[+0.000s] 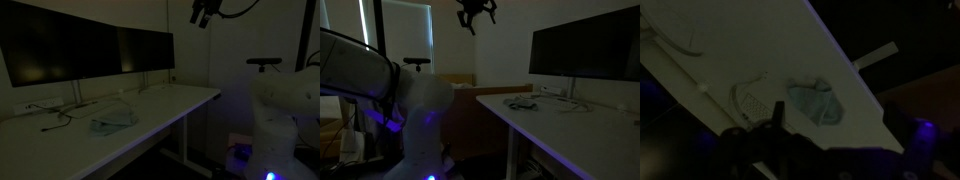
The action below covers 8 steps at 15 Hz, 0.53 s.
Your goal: Wipe the counter with the cloth
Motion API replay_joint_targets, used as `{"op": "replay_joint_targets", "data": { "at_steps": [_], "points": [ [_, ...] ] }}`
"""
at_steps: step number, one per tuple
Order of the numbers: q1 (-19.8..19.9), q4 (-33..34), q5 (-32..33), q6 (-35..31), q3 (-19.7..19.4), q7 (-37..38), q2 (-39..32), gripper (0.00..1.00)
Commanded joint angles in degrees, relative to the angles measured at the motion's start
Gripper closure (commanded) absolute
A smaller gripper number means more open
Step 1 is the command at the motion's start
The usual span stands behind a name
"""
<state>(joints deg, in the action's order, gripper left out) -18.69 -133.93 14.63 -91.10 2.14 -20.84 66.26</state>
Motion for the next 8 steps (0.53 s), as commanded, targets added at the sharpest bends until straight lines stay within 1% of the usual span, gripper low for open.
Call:
{"op": "replay_joint_targets", "data": {
  "at_steps": [1,4,8],
  "points": [
    [-0.7,4.7,-2.2,-3.7,1.5,-0.7,-7.6,0.00],
    [-0.7,7.5,-3.8,-5.8,3.2,-0.6,-12.7,0.00],
    [-0.3,10.4,-5.5,-6.9,5.5,0.3,-19.6,0.00]
  ]
}}
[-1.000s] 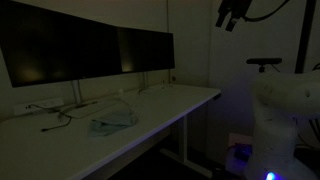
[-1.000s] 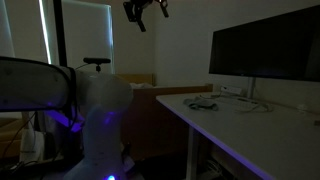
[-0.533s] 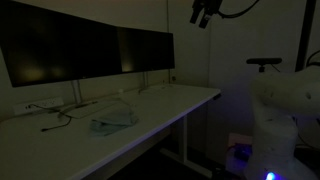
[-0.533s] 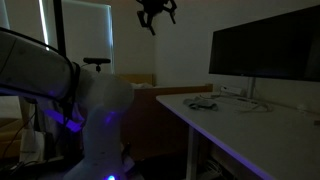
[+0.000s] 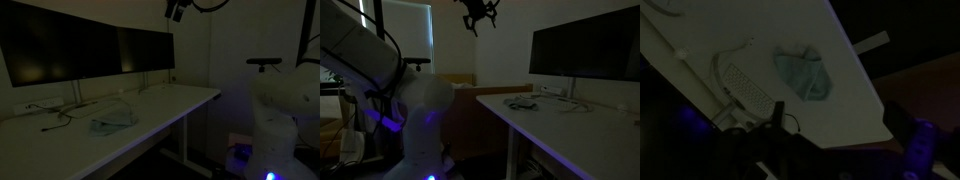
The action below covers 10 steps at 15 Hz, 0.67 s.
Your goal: Wipe the counter with the cloth
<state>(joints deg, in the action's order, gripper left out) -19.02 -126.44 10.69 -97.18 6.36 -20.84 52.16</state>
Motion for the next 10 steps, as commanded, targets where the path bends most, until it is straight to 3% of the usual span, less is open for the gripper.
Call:
{"op": "replay_joint_targets", "data": {
  "at_steps": [1,6,10],
  "points": [
    [0.1,3.6,-2.2,-0.4,1.7,0.6,-7.3,0.00],
    [4.8,5.6,-0.8,2.1,6.6,11.9,-17.0,0.00],
    [6.9,7.9,-4.0,2.6,7.0,22.1,-22.8,0.00]
  ]
}}
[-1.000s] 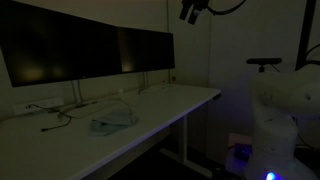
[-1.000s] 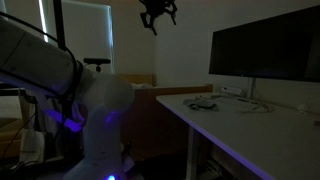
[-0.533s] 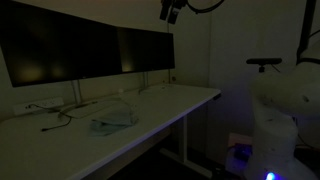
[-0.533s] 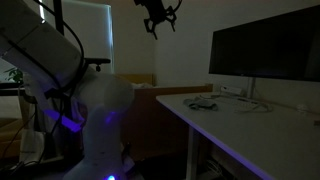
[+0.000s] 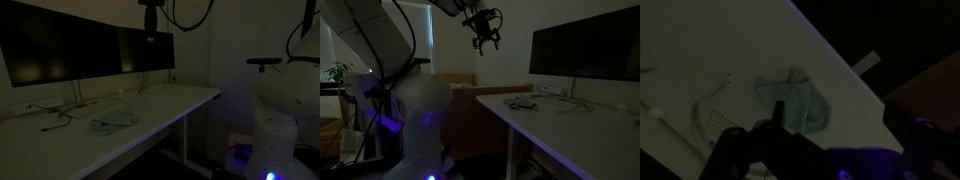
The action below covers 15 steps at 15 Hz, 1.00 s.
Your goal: Wipe the counter with the cloth
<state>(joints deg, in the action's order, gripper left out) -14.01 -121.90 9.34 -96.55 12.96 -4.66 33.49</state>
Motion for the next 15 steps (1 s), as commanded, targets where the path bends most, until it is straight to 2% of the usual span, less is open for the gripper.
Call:
{"op": "replay_joint_targets", "data": {
  "at_steps": [1,5,6,11,13,15],
  "points": [
    [2.1,4.0,-3.9,2.3,0.1,7.8,-5.2,0.00],
    [2.7,4.9,-11.9,0.8,-2.3,12.7,-5.9,0.00],
    [2.6,3.9,-8.4,0.4,-1.2,10.3,-6.3,0.00],
    [2.6,4.3,-8.9,0.4,-1.1,10.4,-6.5,0.00],
    [4.7,1.1,-5.7,-5.0,-0.1,15.9,-4.0,0.00],
    [5.3,-0.4,-7.1,-9.6,0.2,21.4,-4.6,0.00]
  ]
}}
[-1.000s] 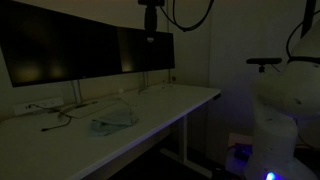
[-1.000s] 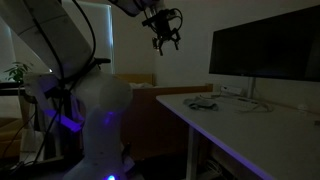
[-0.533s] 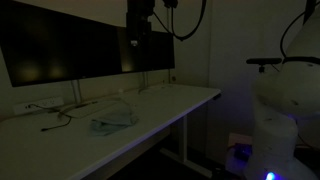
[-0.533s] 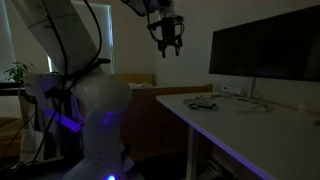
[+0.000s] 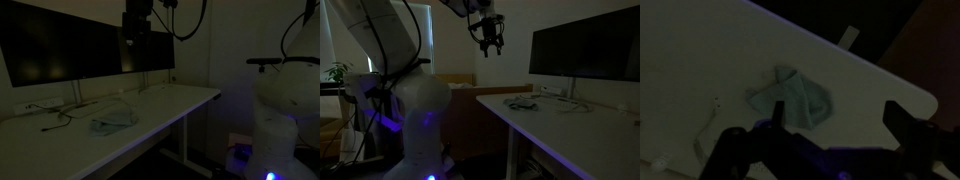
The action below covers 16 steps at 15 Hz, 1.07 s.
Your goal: Wipe the counter with the cloth
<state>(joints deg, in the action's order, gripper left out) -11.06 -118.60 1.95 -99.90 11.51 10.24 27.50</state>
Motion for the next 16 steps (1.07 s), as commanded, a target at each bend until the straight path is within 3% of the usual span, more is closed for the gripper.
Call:
{"op": "replay_joint_targets", "data": {
  "at_steps": [1,9,16],
  "points": [
    [3.0,-4.9,0.5,-9.2,2.4,9.5,1.0,0.00],
    [4.9,-8.7,0.6,-21.3,6.3,25.9,-5.4,0.00],
    [6.3,-5.1,5.7,-27.5,6.0,32.9,-14.0,0.00]
  ]
}}
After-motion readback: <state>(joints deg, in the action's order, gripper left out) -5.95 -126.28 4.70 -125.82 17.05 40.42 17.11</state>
